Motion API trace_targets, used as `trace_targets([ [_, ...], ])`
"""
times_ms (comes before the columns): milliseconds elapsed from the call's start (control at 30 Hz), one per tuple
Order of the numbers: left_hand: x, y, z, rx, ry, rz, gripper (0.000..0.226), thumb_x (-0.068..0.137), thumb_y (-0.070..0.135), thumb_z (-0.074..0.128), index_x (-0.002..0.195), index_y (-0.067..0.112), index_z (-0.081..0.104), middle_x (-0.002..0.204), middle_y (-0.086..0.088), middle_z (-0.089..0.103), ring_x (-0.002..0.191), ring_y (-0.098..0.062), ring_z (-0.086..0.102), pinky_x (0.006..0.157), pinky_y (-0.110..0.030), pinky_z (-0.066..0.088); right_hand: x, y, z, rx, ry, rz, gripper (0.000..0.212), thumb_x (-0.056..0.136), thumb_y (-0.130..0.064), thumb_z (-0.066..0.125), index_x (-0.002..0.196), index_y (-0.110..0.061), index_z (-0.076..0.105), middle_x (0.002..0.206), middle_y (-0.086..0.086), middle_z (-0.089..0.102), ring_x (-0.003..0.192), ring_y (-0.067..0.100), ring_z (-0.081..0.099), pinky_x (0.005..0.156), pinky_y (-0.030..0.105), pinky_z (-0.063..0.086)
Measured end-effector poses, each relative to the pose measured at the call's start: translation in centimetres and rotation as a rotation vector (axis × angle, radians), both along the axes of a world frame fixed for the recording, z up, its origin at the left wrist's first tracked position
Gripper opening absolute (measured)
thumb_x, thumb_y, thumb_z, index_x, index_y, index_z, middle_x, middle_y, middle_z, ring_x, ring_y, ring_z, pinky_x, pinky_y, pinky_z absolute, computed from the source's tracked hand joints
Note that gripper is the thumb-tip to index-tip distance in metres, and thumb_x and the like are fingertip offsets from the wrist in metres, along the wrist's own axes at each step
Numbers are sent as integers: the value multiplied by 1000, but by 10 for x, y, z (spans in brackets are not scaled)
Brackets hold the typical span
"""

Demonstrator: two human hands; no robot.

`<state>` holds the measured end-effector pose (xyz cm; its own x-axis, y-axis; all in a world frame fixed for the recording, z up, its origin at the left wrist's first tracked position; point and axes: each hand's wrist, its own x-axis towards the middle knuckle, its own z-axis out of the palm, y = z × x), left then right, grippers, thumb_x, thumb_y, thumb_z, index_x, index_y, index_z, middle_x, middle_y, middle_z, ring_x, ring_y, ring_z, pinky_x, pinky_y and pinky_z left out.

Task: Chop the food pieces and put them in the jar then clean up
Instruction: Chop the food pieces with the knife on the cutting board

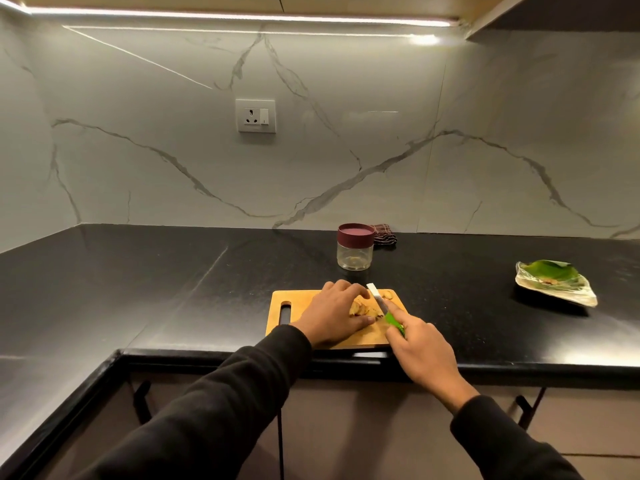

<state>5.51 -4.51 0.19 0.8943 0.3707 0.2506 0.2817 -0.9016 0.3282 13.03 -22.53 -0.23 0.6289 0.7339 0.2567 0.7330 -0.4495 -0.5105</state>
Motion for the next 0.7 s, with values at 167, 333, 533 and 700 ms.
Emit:
trace_targets([
  [167,12,-6,-7,44,52,7,47,94,59,54,136,40,45,139,0,46,126,-21,41,104,-41,39,0,0,-1,84,63,-23,47,106,-36,44,152,-38,37,62,-6,56,52,9,52,44,18,33],
  [333,15,2,-5,17,45,-10,26,100,42,53,125,34,55,134,-1,46,123,-20,42,102,-36,41,1,0,-1,56,68,-26,49,106,-34,43,153,-38,33,65,-6,57,54,9,53,44,17,33],
  [533,-1,29,-1,-20,49,44,21,101,35,54,121,34,58,134,0,47,125,-20,40,108,-40,40,-4,1,1,-10,-12,-43,49,106,-36,40,153,-43,28,64,-7,57,55,9,54,44,16,32],
  [700,-20,54,-2,-70,32,81,19,101,32,55,119,35,60,133,2,48,125,-19,40,109,-39,39,-5,2,2,-45,-51,-41,51,106,-38,39,154,-46,23,66,-7,57,59,9,56,47,17,33],
])
